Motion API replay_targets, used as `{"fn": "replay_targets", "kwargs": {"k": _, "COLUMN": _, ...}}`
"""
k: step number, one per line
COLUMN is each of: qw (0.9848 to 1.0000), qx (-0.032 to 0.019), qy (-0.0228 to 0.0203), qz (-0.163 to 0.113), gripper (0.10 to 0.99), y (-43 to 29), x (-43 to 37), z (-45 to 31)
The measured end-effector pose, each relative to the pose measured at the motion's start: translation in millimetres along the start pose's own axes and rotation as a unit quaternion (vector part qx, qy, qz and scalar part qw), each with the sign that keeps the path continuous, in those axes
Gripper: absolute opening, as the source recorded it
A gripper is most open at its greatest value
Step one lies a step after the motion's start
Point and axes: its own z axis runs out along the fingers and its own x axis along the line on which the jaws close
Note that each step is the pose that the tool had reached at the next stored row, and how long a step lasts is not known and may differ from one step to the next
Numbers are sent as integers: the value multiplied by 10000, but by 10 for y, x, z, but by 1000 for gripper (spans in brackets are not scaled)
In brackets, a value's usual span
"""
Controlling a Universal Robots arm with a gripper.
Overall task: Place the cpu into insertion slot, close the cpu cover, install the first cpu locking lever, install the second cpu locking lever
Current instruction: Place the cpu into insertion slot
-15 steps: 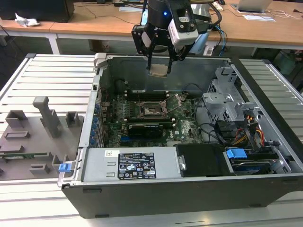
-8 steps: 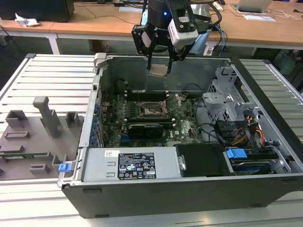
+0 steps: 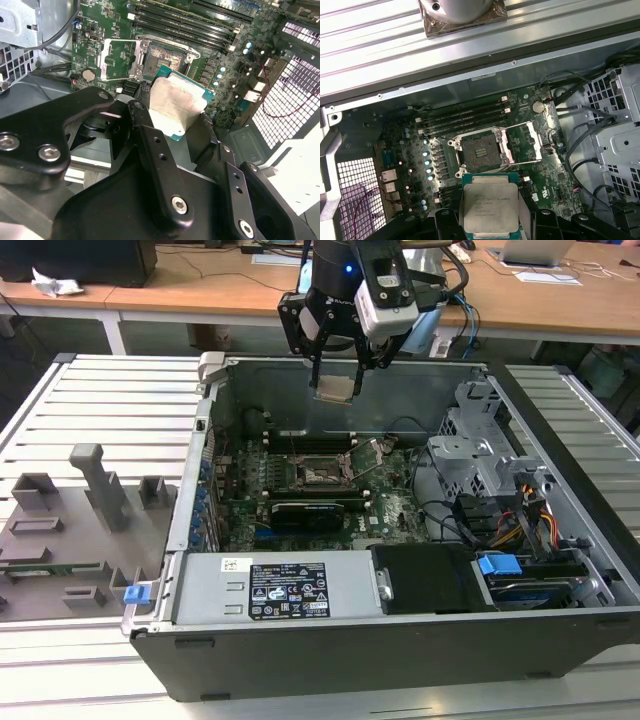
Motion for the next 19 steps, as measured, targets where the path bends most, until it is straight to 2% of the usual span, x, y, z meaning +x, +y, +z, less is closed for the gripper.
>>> {"fn": "replay_targets", "kwargs": {"k": 19, "qw": 10000, "qx": -1, "qy": -6, "qz": 62, "gripper": 529, "y": 0, "x": 0, "z": 3}}
